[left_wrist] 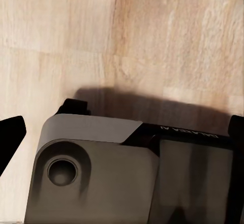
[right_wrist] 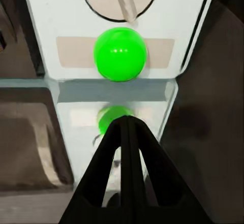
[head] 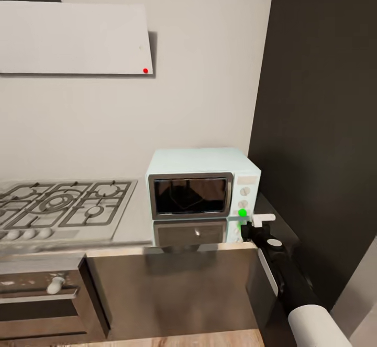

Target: In the kitchen, take the popcorn bag from the countertop, put it into the microwave, and heat it until the popcorn is cooked so the cooked popcorn ends up inside the bag.

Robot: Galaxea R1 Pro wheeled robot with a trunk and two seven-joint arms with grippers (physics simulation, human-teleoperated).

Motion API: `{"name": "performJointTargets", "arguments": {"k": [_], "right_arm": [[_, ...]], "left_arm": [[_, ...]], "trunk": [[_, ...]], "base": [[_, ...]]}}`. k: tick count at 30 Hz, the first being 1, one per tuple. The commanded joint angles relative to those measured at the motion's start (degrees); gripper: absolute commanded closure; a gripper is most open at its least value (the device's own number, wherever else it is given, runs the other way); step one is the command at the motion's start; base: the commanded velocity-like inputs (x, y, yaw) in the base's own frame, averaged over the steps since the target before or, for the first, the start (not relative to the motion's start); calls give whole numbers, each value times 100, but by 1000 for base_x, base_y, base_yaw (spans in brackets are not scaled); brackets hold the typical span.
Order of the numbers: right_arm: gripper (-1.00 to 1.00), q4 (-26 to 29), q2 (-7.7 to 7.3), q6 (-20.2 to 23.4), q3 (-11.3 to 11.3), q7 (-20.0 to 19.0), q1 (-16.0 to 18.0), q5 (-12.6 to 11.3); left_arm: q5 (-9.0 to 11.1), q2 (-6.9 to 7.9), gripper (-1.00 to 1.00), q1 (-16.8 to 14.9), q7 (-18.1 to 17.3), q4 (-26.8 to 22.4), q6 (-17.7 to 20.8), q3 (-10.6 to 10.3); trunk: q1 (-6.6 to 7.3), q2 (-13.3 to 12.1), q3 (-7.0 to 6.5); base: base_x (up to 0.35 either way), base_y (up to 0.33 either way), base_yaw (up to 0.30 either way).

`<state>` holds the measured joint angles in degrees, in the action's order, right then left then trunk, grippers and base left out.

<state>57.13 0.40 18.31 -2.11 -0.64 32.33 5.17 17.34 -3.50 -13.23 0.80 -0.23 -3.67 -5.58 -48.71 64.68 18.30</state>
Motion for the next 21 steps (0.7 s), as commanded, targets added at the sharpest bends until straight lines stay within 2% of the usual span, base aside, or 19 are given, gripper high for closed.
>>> {"name": "performJointTargets", "arguments": {"k": [1,10,13,17,21], "right_arm": [[100,9,1,53,-9,-6,3,54],[100,299,17,213,-9,-15,2,51],[100,725,44,702,-2,-15,2,35],[100,1285,62,1573,0,-16,2,21],[100,1270,69,1715,2,-8,2,7]], "left_arm": [[49,-3,-100,-4,9,5,-20,-49],[42,-10,-100,-6,9,5,-22,-49],[42,-11,-100,-4,8,5,-27,-49],[42,-12,-100,-4,12,5,-26,-49],[42,-10,-100,-4,11,5,-25,-49]], "trunk": [[3,5,7],[3,5,7],[3,5,7],[3,5,7],[3,5,7]], "base": [[-332,0,0],[-332,0,0],[-332,0,0],[-332,0,0],[-332,0,0]]}}
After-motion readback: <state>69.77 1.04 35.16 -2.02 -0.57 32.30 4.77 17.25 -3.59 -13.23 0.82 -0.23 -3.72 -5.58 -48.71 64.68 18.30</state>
